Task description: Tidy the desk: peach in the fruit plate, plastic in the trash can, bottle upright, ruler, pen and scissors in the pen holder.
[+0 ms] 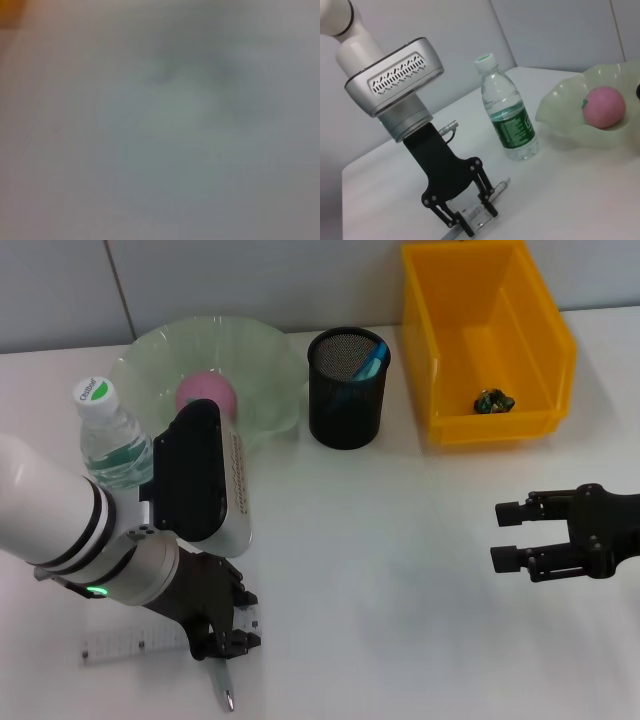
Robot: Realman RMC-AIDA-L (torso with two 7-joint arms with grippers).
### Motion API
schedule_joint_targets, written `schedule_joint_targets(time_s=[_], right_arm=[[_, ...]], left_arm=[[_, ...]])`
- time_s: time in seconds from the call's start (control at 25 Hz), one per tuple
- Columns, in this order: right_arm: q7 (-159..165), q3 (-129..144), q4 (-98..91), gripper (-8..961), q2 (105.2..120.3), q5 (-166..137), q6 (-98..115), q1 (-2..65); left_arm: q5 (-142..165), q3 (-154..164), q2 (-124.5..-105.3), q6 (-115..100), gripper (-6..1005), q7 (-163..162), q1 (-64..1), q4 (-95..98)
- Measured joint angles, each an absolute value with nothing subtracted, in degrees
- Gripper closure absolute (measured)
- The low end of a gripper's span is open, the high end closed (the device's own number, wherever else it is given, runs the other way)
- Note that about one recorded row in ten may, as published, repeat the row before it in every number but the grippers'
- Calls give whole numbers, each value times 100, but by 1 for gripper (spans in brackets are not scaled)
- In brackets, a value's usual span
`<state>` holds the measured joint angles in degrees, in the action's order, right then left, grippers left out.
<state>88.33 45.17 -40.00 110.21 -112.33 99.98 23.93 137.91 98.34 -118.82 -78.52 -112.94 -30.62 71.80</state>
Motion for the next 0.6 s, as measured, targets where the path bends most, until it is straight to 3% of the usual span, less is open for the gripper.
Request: schedule_joint_targets(time_s=[0.6], right_arm=[[8833,4386,-4000,187,11021,-11232,10119,2347]], left_arm=[[12647,8429,-11861,-8776,613,-11665,-2777,8183]])
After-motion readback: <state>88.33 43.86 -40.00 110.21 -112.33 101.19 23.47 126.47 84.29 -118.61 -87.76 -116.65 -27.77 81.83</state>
